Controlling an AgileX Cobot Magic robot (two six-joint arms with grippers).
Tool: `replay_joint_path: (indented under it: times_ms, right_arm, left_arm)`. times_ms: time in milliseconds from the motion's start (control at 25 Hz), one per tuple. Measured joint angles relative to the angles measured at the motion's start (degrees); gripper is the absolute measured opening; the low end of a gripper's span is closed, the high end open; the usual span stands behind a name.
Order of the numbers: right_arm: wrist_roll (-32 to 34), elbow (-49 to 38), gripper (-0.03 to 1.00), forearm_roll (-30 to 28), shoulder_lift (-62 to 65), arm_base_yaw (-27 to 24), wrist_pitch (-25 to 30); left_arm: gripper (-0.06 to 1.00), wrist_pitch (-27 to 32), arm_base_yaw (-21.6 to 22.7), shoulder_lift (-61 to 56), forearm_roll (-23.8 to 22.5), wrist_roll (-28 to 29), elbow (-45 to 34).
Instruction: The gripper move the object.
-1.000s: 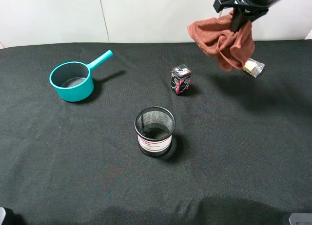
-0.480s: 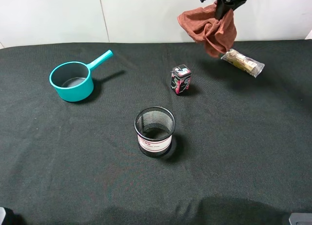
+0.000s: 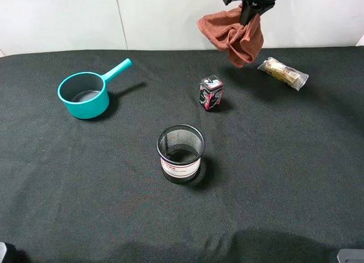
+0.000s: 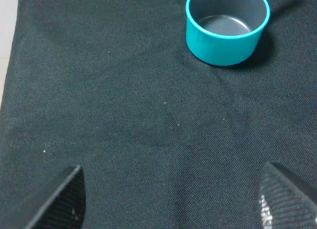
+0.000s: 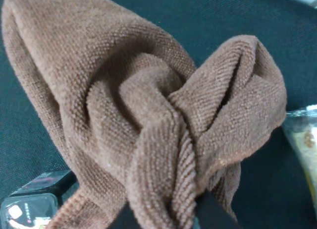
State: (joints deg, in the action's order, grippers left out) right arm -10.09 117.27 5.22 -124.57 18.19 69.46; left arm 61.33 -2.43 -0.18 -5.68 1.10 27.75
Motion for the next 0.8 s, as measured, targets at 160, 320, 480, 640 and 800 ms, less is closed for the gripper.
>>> replay_joint_path:
  times_ms: [160,320,480,640,800]
  right_arm:
    - [-1.3,0.0,0.02,1.3,-1.3,0.2,-0.1]
    - [-1.7,0.0,0.02,1.3,-2.0,1.3,-0.9]
    - [-1.7,0.0,0.02,1.3,-2.0,2.9,-2.8]
    - [-1.7,0.0,0.02,1.1,-2.0,4.2,-3.8]
    - [-1.9,0.0,0.02,0.8,-2.2,4.5,-5.1]
  left_arm:
    - [0.71,0.0,0.0,0.0,0.0,0.0,0.0]
    - [0.71,0.0,0.0,0.0,0.0,0.0,0.0]
    - [0.71,0.0,0.0,0.0,0.0,0.0,0.0]
    - [0.71,0.0,0.0,0.0,0.0,0.0,0.0]
    - [0.71,0.0,0.0,0.0,0.0,0.0,0.0]
